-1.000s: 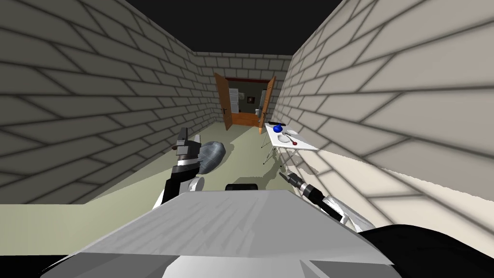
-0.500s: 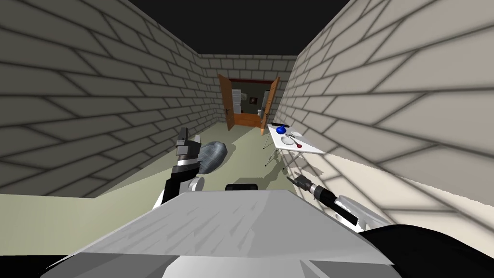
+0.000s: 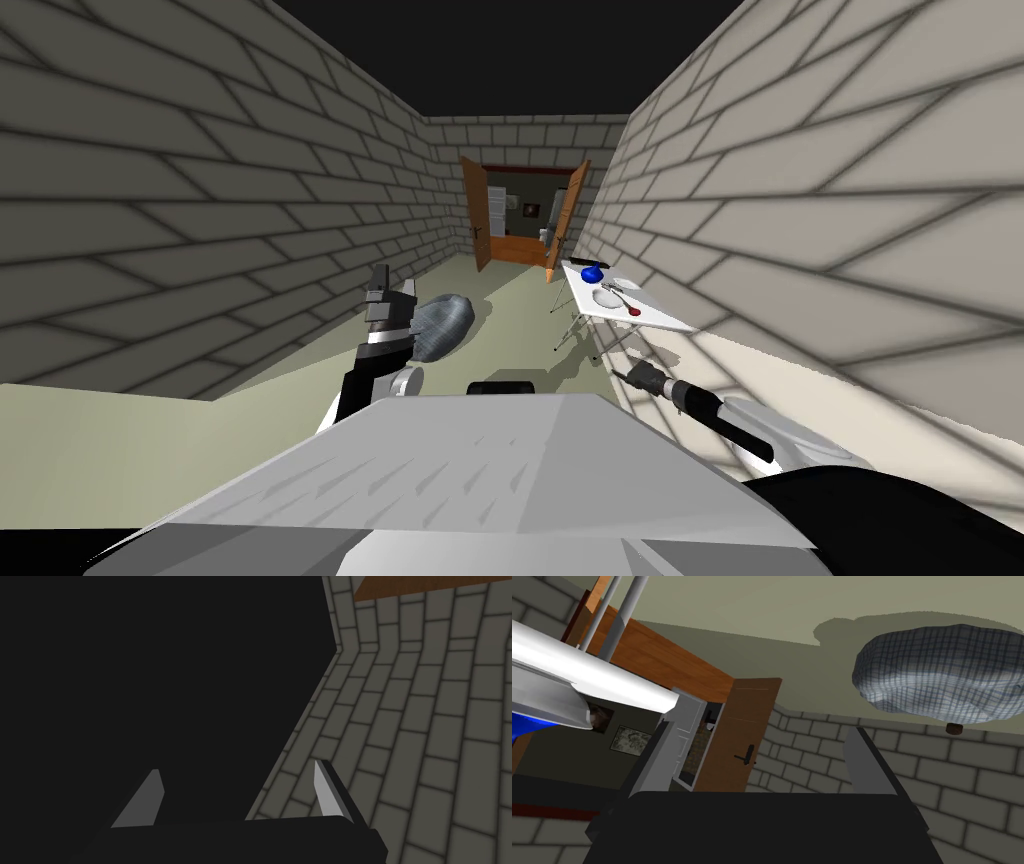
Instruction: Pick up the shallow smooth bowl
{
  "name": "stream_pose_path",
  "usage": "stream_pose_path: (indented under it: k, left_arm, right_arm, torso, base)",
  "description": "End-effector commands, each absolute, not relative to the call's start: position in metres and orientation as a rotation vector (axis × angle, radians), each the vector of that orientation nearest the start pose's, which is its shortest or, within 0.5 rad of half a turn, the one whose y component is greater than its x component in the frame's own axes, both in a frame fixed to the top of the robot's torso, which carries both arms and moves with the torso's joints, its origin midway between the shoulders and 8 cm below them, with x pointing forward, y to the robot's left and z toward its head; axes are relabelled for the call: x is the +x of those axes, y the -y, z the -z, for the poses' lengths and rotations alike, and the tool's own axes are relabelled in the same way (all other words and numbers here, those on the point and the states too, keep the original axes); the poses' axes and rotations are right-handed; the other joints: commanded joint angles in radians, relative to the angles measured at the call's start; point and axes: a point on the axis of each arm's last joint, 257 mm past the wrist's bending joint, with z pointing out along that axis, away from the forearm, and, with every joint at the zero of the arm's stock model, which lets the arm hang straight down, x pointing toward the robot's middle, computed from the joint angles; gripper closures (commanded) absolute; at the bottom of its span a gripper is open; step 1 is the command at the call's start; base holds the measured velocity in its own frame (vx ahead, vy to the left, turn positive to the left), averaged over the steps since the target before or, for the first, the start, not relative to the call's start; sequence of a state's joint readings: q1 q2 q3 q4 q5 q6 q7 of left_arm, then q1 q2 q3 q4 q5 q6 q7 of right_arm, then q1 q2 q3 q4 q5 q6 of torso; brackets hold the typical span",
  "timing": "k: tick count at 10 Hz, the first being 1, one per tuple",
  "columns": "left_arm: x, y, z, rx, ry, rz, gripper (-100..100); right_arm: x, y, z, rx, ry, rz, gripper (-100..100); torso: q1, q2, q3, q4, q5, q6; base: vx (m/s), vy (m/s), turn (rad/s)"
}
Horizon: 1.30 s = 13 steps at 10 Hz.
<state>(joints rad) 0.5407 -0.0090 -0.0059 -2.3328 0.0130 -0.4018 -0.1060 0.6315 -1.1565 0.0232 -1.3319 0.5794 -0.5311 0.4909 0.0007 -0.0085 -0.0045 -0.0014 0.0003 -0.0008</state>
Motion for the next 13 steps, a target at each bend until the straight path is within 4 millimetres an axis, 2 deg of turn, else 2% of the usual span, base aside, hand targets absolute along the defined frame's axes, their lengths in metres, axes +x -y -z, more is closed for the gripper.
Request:
stream_pose_path:
  k: [1,3,4,6,7,10,13]
  left_arm:
    - [0.346,-0.285,-0.016,-0.696,-0.682,1.186,0]
    - [0.346,-0.285,-0.016,-0.696,-0.682,1.186,0]
    - [0.346,-0.285,-0.016,-0.696,-0.682,1.186,0]
    - [0.346,-0.285,-0.016,-0.696,-0.682,1.186,0]
    - [0.346,-0.285,-0.016,-0.696,-0.682,1.185,0]
    - [0.346,-0.285,-0.016,-0.696,-0.682,1.185,0]
    - [0.346,-0.285,-0.016,-0.696,-0.682,1.185,0]
  right_arm:
    - [0.247,0.573,0.354,-0.737,-2.247,0.163,-100]
    - [0.241,0.617,0.342,-0.870,-2.281,0.290,-100]
    - [0.242,0.618,0.340,-0.878,-2.280,0.294,-100]
    - [0.239,0.654,0.325,-0.998,-2.300,0.401,-100]
    - [0.238,0.656,0.325,-0.995,-2.304,0.405,-100]
    - [0.232,0.697,0.305,-1.124,-2.332,0.526,-100]
    - [0.224,0.721,0.294,-1.202,-2.356,0.592,-100]
  torso:
    - [0.000,0.000,0.000,0.000,0.000,0.000]
    - [-0.001,0.000,0.000,0.000,0.000,0.000]
    - [-0.002,-0.003,-0.002,-0.001,0.000,0.000]
    - [-0.002,-0.002,-0.001,0.000,-0.001,0.000]
    - [-0.002,-0.006,-0.003,-0.001,0.000,0.000]
    - [-0.002,-0.003,-0.002,-0.001,-0.001,0.000]
    - [-0.004,-0.009,-0.005,-0.002,-0.001,0.000]
  base:
    - [0.084,0.007,0.054]
    - [0.147,-0.002,0.124]
    - [0.125,-0.029,0.056]
    - [0.176,-0.013,0.107]
    - [0.148,-0.021,0.059]
    - [0.164,-0.021,0.114]
    - [0.230,-0.051,0.100]
